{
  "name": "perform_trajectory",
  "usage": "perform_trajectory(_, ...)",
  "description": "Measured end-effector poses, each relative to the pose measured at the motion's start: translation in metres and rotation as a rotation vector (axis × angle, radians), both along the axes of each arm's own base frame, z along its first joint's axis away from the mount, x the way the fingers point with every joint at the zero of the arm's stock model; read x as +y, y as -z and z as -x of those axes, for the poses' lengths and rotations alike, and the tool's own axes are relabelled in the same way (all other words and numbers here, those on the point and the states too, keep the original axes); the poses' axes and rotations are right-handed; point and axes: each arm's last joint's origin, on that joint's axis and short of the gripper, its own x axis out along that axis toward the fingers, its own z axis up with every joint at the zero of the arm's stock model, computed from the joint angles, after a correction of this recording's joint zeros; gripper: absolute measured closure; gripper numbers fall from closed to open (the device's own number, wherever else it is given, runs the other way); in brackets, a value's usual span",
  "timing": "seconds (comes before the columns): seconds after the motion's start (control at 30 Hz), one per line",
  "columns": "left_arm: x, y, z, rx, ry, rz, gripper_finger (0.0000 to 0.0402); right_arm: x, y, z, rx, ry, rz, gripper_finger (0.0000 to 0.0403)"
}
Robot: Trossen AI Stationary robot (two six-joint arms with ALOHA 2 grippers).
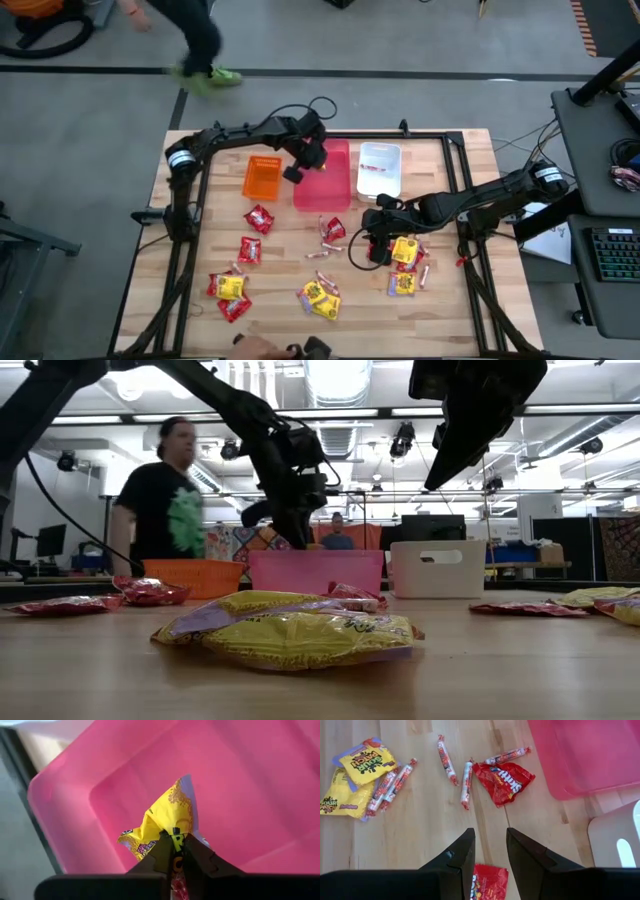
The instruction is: Organize candy in baskets
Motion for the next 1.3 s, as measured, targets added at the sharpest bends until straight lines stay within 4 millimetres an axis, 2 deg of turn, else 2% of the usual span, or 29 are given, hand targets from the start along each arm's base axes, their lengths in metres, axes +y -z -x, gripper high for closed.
perform_trajectory(0.23,0.018,0.004,-0.001,-0.005,-0.081,0.017,0.0354,0.000,0.000,0.000,-0.004,-0.004,0.001,0.0298)
perform_trajectory(0.47,0.021,0.008,0.001,0.006,-0.096,0.027,0.0318,0.000,-0.001,-0.002,-0.017,-0.014,0.006,0.0298)
perform_trajectory(0.7,0.016,0.002,0.009,0.049,-0.163,0.097,0.0311,0.000,-0.001,-0.002,-0.019,-0.025,0.014,0.0298)
perform_trajectory(1.0,-0.003,-0.023,0.024,0.007,-0.193,0.385,0.0314,0.000,-0.001,-0.002,-0.026,-0.011,0.034,0.0298)
perform_trajectory(1.13,-0.001,-0.024,0.024,0.013,-0.155,0.323,0.0317,0.000,-0.001,-0.003,-0.032,-0.010,0.033,0.0298)
perform_trajectory(1.3,0.006,-0.006,0.019,0.098,-0.163,0.177,0.0313,0.000,-0.002,-0.004,-0.046,-0.015,0.034,0.0298)
